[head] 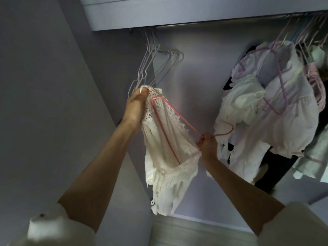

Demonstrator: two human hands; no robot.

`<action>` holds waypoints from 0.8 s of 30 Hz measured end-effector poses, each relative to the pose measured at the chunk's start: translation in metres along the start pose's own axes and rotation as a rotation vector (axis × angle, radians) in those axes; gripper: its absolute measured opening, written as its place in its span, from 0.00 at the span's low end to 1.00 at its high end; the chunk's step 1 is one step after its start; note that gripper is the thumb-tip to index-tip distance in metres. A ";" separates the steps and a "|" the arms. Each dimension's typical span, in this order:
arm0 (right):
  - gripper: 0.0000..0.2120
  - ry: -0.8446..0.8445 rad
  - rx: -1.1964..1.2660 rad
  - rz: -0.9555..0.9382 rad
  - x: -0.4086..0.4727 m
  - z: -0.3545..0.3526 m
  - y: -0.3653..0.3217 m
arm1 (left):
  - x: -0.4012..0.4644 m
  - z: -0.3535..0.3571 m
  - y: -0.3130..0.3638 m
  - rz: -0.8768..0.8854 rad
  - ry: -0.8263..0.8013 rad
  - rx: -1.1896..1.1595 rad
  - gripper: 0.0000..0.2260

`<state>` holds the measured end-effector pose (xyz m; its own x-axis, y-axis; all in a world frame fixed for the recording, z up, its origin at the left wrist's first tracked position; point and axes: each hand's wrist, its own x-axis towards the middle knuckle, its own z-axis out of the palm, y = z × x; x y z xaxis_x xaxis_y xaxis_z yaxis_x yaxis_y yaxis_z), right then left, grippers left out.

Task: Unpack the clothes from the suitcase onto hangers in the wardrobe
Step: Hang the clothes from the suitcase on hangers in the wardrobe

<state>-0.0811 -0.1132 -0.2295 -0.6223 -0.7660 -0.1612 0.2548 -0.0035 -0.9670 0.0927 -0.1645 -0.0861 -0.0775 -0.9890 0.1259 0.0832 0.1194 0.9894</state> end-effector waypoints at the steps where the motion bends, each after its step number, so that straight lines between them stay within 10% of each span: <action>1: 0.17 0.001 -0.095 -0.074 0.001 -0.003 0.002 | 0.003 -0.005 0.005 0.057 0.056 0.115 0.10; 9: 0.14 -0.011 -0.762 -0.488 0.026 -0.025 -0.025 | 0.008 -0.039 -0.019 0.096 0.310 0.796 0.12; 18: 0.17 -0.295 -0.991 -0.592 0.030 -0.033 -0.057 | 0.015 -0.019 -0.014 0.114 0.278 0.732 0.14; 24: 0.09 -0.178 -0.797 -0.537 0.028 -0.028 -0.077 | 0.016 0.000 -0.013 -0.035 -0.124 0.454 0.10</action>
<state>-0.1391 -0.1166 -0.1647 -0.3720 -0.8755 0.3084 -0.6455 0.0053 -0.7637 0.0902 -0.1819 -0.0969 -0.1932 -0.9785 0.0719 -0.3628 0.1393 0.9214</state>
